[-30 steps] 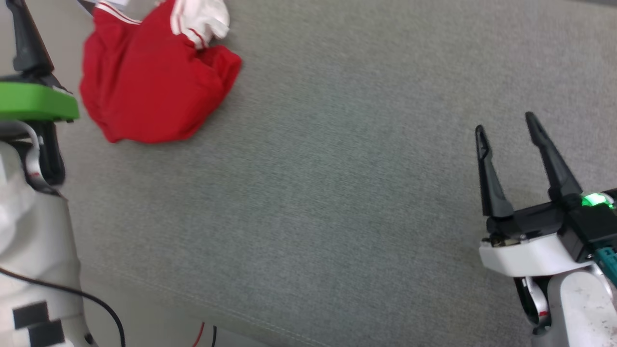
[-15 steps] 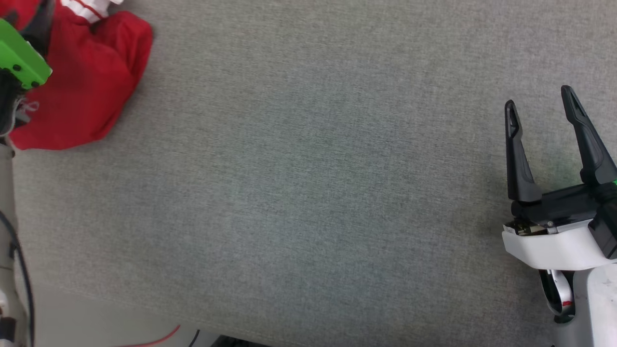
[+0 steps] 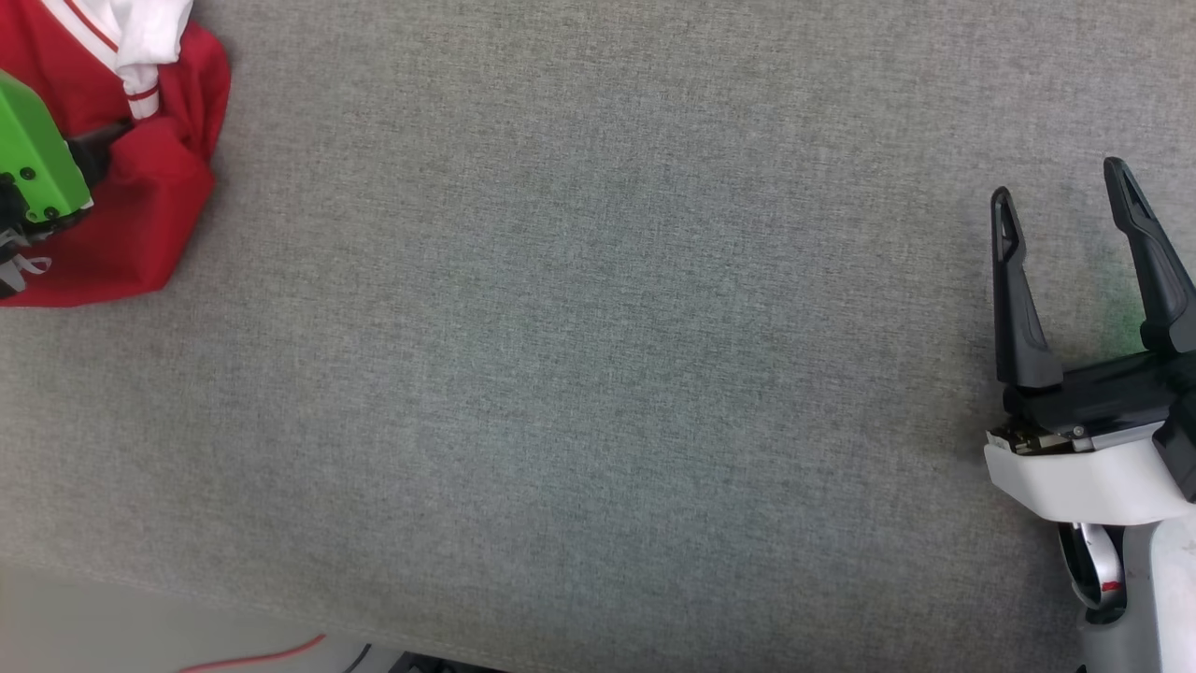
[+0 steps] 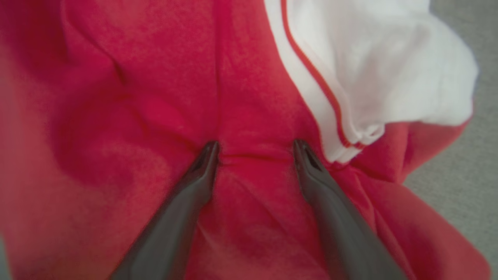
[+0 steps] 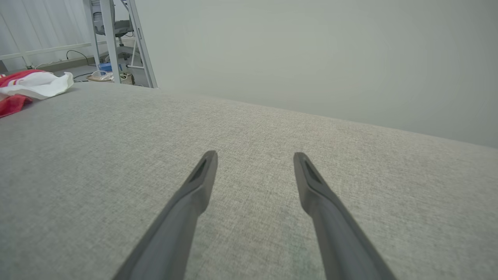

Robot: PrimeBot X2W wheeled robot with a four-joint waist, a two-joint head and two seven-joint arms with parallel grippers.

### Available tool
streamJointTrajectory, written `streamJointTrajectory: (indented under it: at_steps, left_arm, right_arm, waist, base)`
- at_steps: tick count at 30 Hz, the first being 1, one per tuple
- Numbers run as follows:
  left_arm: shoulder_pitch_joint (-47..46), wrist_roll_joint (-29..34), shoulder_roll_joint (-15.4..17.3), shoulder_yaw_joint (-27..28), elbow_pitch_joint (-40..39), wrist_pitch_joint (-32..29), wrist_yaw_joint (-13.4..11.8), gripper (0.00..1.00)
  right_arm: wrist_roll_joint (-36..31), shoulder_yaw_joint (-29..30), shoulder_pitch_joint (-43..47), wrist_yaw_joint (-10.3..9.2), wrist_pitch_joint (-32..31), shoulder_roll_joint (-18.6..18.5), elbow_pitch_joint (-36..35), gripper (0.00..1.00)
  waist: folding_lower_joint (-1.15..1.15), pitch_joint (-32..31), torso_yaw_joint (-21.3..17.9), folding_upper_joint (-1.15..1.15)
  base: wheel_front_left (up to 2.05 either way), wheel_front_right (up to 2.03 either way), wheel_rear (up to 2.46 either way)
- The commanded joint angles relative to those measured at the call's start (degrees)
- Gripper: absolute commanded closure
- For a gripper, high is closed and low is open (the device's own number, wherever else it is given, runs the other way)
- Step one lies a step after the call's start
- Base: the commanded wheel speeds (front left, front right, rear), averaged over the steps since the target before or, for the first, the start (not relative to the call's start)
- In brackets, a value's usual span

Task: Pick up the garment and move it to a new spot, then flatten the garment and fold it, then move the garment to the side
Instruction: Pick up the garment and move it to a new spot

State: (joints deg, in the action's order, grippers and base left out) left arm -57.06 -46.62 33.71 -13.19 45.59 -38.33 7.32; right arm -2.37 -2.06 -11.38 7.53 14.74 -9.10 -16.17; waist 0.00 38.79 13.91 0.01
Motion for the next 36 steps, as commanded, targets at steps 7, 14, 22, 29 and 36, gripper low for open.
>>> streamJointTrajectory:
  at_steps: [7,14,22,29,36]
  left_arm:
    - [2.2,-1.3,-1.1,-7.2,2.1,1.2,0.2,1.00]
    - [-0.4,-2.0,2.4,-11.5,-1.1,7.0,0.2,1.00]
    - [-3.5,-3.4,6.1,-18.6,-10.3,12.1,0.2,1.00]
    - [-6.2,-4.9,6.4,-25.9,-21.2,12.3,0.2,1.00]
    - [-8.4,-3.8,3.3,-34.4,-29.8,12.2,0.2,1.00]
  right_arm:
    - [0.3,0.4,-1.4,-0.04,0.3,0.6,0.4,0.00]
    - [1.3,0.7,-0.7,-0.04,0.3,1.9,1.5,0.00]
    - [2.7,0.8,1.1,-0.04,0.3,4.5,3.1,0.00]
    - [3.6,2.3,2.5,-0.04,0.3,5.9,3.7,0.00]
    - [5.7,2.5,3.1,-0.04,0.3,6.2,4.0,0.00]
  waist:
    - [0.00,-0.7,-0.4,-0.01]
    - [0.00,-5.0,0.5,-0.01]
    - [0.00,-12.9,0.4,-0.01]
    - [0.00,-17.3,-1.4,-0.01]
    - [0.00,-19.9,-6.3,-0.01]
  base:
    - [0.00,0.00,0.00]
    - [0.00,0.00,0.00]
    - [0.00,0.00,0.00]
    - [0.00,0.00,0.00]
    - [0.00,0.00,0.00]
